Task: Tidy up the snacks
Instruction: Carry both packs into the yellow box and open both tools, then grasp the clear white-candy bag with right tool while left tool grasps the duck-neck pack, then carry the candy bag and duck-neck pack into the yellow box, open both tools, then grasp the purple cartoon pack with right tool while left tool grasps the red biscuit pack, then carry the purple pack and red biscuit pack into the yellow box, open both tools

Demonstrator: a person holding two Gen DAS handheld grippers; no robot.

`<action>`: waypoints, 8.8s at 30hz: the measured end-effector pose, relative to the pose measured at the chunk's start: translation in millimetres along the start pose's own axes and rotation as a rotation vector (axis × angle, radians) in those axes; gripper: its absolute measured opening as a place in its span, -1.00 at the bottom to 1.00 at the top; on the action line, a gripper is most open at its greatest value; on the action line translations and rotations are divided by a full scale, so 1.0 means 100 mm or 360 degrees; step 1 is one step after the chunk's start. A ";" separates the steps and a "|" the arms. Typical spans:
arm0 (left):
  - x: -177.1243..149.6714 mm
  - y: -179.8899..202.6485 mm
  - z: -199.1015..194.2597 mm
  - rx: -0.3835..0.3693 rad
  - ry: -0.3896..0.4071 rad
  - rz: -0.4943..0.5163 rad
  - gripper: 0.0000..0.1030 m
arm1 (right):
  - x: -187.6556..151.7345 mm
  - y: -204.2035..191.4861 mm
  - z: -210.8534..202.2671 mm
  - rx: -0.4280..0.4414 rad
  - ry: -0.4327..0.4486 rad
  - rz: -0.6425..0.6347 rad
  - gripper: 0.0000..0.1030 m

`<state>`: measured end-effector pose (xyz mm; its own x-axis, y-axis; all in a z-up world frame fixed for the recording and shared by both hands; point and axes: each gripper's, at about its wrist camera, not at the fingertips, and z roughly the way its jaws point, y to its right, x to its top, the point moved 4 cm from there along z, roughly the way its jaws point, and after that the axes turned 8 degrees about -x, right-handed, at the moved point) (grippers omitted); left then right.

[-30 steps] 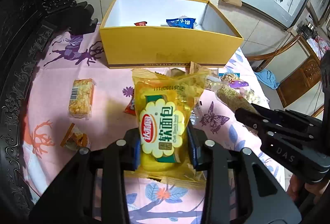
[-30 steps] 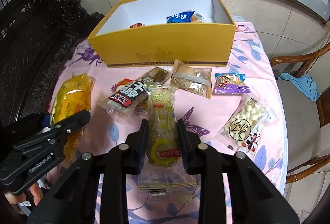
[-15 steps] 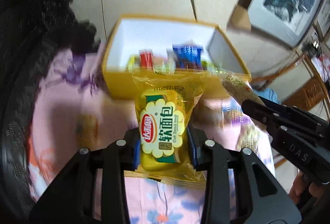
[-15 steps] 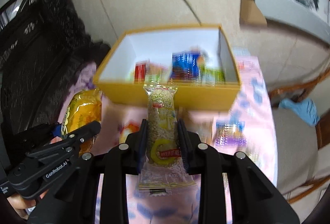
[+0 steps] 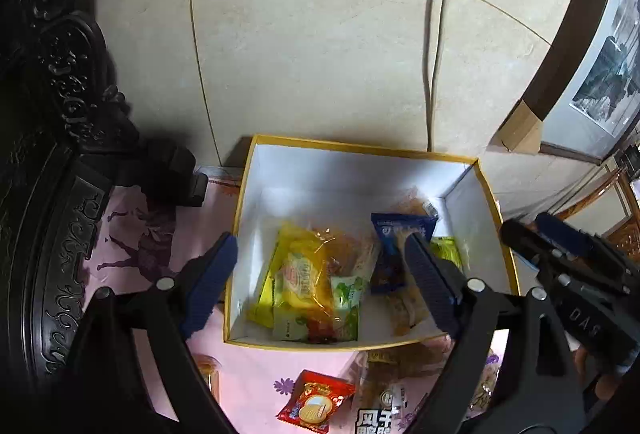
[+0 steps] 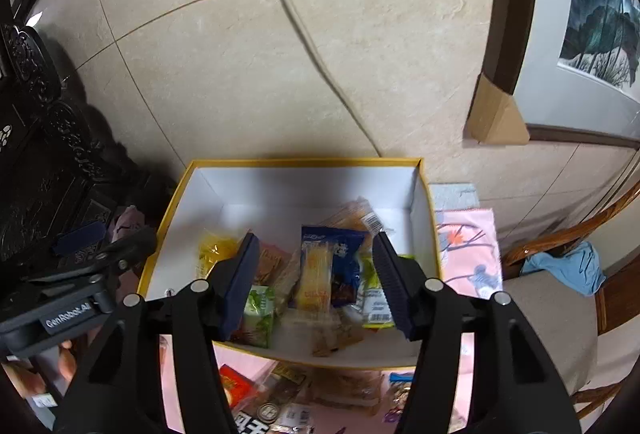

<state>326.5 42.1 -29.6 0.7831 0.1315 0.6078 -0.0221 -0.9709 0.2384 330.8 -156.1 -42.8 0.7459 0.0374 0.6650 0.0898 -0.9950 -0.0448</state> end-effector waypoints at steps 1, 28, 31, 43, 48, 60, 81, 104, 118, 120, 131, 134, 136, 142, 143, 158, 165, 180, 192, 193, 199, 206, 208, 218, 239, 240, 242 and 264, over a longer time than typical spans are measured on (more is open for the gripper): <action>-0.03 -0.01 -0.01 0.0005 0.0004 0.0011 0.78 | -0.02 0.03 0.00 0.0006 -0.0007 -0.0007 0.15; -2.14 -0.11 -0.39 -0.0059 -0.0311 -0.0135 0.79 | -2.82 1.23 -0.10 -0.0155 -0.0501 0.0492 0.20; -2.19 -0.09 -0.44 -0.0042 -0.0308 -0.0111 0.79 | -2.79 1.23 -0.03 -0.0181 -0.0481 0.0511 0.20; -2.20 0.12 -0.48 -0.0060 -0.0319 -0.0033 0.79 | -2.75 1.27 0.37 -0.0171 -0.0512 0.0624 0.30; -2.20 0.11 -0.46 -0.0063 -0.0331 -0.0034 0.79 | -2.66 0.97 0.35 -0.0196 -0.0460 0.0359 -0.16; -1.95 0.55 0.17 -0.0080 -0.0464 0.0156 0.80 | -2.90 0.25 0.12 -0.0020 -0.0507 0.0029 -0.27; -2.04 0.50 0.95 -0.0028 -0.0675 0.0222 0.27 | -2.86 0.28 0.22 -0.0018 -0.0545 0.0050 -0.20; -2.09 0.65 0.28 -0.0191 -0.0411 0.0252 -0.41 | -2.89 0.25 0.19 -0.0020 -0.0529 0.0041 -0.20; -2.03 0.45 -0.45 -0.0208 -0.0204 0.0133 -0.41 | -2.60 0.20 -0.15 -0.0004 -0.0354 0.0005 -0.35; -1.95 0.44 -0.52 -0.0214 -0.0166 0.0132 -0.41 | -2.48 0.21 -0.25 0.0014 -0.0301 0.0014 -0.35; -1.25 0.55 -0.52 -0.0179 -0.0005 0.0161 -0.41 | -1.41 0.07 -0.53 0.0067 -0.0026 0.0016 -0.35; -1.07 0.56 -0.46 -0.0171 0.0015 0.0161 -0.41 | -1.16 0.04 -0.47 0.0056 0.0012 -0.0012 -0.35; -0.96 0.56 -0.43 -0.0168 0.0026 0.0154 -0.41 | -1.05 0.03 -0.44 0.0049 0.0025 -0.0015 -0.35; -0.69 0.53 -0.32 -0.0164 0.0037 0.0152 -0.41 | -0.76 0.03 -0.35 0.0030 0.0053 -0.0024 -0.35; -0.64 0.52 -0.29 -0.0156 0.0035 0.0155 -0.41 | -0.72 0.04 -0.31 0.0028 0.0051 -0.0026 -0.35; -0.21 -0.13 -0.08 0.0050 0.0073 -0.0065 0.70 | -0.31 0.27 0.04 -0.0017 0.0012 -0.0062 0.18; -1.19 -0.35 -0.16 0.0064 -0.0003 -0.0171 0.70 | -1.40 0.62 -0.12 -0.0034 -0.0084 -0.0058 0.18; -2.24 -0.32 -0.09 0.0000 -0.0328 -0.0201 0.70 | -2.09 0.66 0.48 -0.0126 -0.0270 0.0150 0.18; -2.18 -0.21 -0.13 -0.0025 -0.0322 -0.0165 0.70 | -2.14 0.76 0.74 -0.0203 -0.0355 0.0194 0.18; -2.18 -0.22 -0.14 -0.0026 -0.0323 -0.0171 0.70 | -2.14 0.80 0.74 -0.0212 -0.0358 0.0213 0.18; -2.17 -0.25 -0.12 -0.0027 -0.0329 -0.0189 0.70 | -2.10 0.89 0.88 -0.0251 -0.0409 0.0222 0.18; -2.19 -0.28 -0.09 -0.0022 -0.0349 -0.0195 0.70 | -2.09 0.82 0.97 -0.0299 -0.0340 0.0079 -0.24; -2.20 -0.28 -0.08 -0.0022 -0.0353 -0.0202 0.70 | -2.10 0.82 0.94 -0.0276 -0.0333 0.0064 -0.35; -2.25 -0.30 0.14 -0.0037 -0.0396 -0.0187 0.70 | -2.49 0.63 0.57 -0.0129 -0.0435 0.0050 -0.36; -2.28 -0.20 0.91 0.0035 -0.0452 0.0112 0.03 | -2.71 0.49 0.38 -0.0087 -0.0497 0.0053 -0.34; -2.28 -0.19 0.90 0.0043 -0.0441 0.0119 -0.13 | -2.71 0.48 0.38 -0.0091 -0.0494 0.0051 -0.34; -2.30 -0.20 0.88 0.0032 -0.0430 0.0104 -0.13 | -2.72 0.47 0.38 -0.0099 -0.0489 0.0043 -0.34; -2.02 0.09 -0.12 -0.0118 -0.0229 0.0016 -0.13 | -2.14 0.21 -0.23 0.0041 -0.0196 0.0028 -0.35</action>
<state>161.1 9.4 -141.3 0.8633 0.0868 0.4972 -0.0719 -0.9539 0.2915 157.7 -186.8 -168.9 0.8226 0.0329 0.5676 0.0918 -0.9929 -0.0755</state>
